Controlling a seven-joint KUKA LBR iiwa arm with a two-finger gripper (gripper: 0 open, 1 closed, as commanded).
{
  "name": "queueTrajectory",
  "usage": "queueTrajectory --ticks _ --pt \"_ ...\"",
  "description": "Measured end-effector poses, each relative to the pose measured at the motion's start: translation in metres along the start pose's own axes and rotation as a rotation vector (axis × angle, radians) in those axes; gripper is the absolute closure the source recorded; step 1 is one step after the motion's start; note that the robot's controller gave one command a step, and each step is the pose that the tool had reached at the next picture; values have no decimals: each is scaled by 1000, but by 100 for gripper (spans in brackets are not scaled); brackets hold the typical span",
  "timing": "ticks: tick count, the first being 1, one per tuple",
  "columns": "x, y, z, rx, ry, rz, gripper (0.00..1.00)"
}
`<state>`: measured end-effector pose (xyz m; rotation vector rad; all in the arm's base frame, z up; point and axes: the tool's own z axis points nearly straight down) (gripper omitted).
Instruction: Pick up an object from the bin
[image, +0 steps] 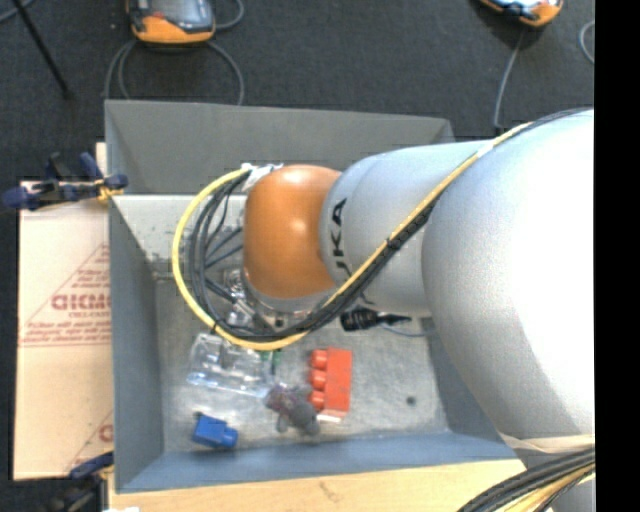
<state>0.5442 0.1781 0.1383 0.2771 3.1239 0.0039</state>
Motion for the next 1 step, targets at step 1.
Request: queueTrajectory --ticks 1 --pt "-1 -1 -32 1 2 -2 100"
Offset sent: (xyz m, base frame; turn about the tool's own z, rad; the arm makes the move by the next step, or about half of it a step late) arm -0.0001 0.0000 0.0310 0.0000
